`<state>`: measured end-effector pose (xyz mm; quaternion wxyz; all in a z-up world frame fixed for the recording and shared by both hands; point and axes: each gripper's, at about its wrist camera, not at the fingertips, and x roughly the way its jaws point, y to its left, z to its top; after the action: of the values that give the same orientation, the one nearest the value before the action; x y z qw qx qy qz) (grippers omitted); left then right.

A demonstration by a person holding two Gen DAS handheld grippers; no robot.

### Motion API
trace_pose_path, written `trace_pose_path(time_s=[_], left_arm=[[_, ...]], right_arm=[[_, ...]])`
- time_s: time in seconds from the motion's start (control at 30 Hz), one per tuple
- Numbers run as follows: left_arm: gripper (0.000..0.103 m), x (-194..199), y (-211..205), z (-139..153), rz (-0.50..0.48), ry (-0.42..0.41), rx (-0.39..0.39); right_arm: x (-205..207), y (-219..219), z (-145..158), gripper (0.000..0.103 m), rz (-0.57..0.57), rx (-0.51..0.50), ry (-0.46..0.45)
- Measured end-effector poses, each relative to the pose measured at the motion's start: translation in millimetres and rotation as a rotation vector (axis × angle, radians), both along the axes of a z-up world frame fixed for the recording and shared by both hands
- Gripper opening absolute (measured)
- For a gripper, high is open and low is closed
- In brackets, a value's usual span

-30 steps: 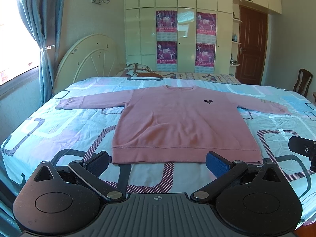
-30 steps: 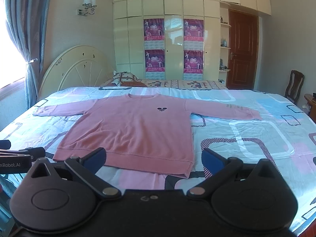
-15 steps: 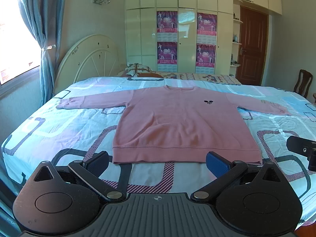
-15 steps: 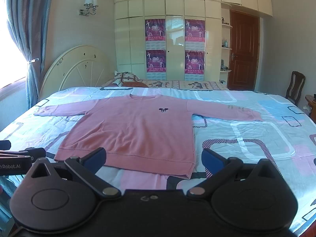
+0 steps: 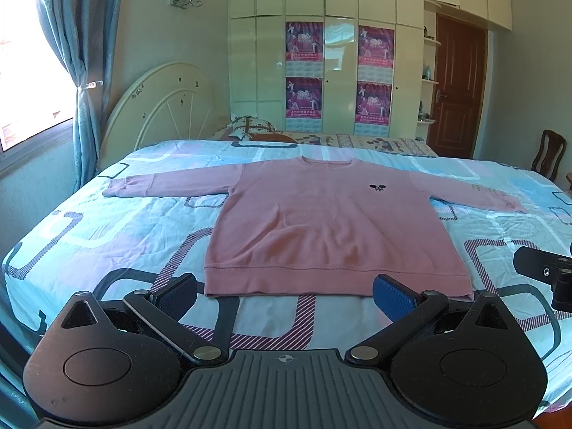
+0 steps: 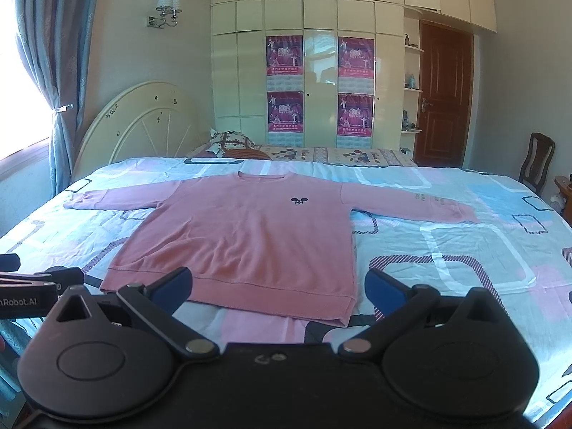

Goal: Fold small clothes

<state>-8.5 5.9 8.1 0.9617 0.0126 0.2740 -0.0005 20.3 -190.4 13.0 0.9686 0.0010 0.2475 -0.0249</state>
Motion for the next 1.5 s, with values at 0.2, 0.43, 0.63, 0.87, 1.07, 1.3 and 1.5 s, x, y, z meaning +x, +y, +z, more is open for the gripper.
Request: trace_pose_path(time_s=[0.2,0.43,0.63,0.87,1.07,1.3,1.5], left_arm=[[0.103,-1.1,0.1,0.0,0.000,0.004,-0.002],[0.103,-0.6,-0.8,1.0,-0.002,0.001,-0.003],[0.103,0.3,-0.4,-0.4,-0.001,0.005,-0.002],[0.103,0.9,-1.2,-0.7,0.001,0.003,0.001],[0.103,1.5,-1.4,-0.7,0.002,0.008,0.000],[0.103,3.2,-0.8,-1.2,0.003,0.013,0.002],[0.103,22.0,-1.2,-3.1,0.005,0.043,0.009]], right_arm=[[0.1,0.7,0.2,0.103,-0.001,0.000,0.000],[0.3,1.2,0.5,0.103,-0.003,0.000,-0.002],[0.5,1.3,0.7,0.103,-0.003,-0.001,-0.001],[0.5,1.5,0.9,0.103,0.000,0.000,-0.004],[0.7,1.5,1.1,0.103,0.002,0.001,-0.003],[1.4,1.8,0.7,0.103,0.002,0.001,-0.004],[12.1,-1.0,2.5,0.103,-0.004,0.002,0.000]])
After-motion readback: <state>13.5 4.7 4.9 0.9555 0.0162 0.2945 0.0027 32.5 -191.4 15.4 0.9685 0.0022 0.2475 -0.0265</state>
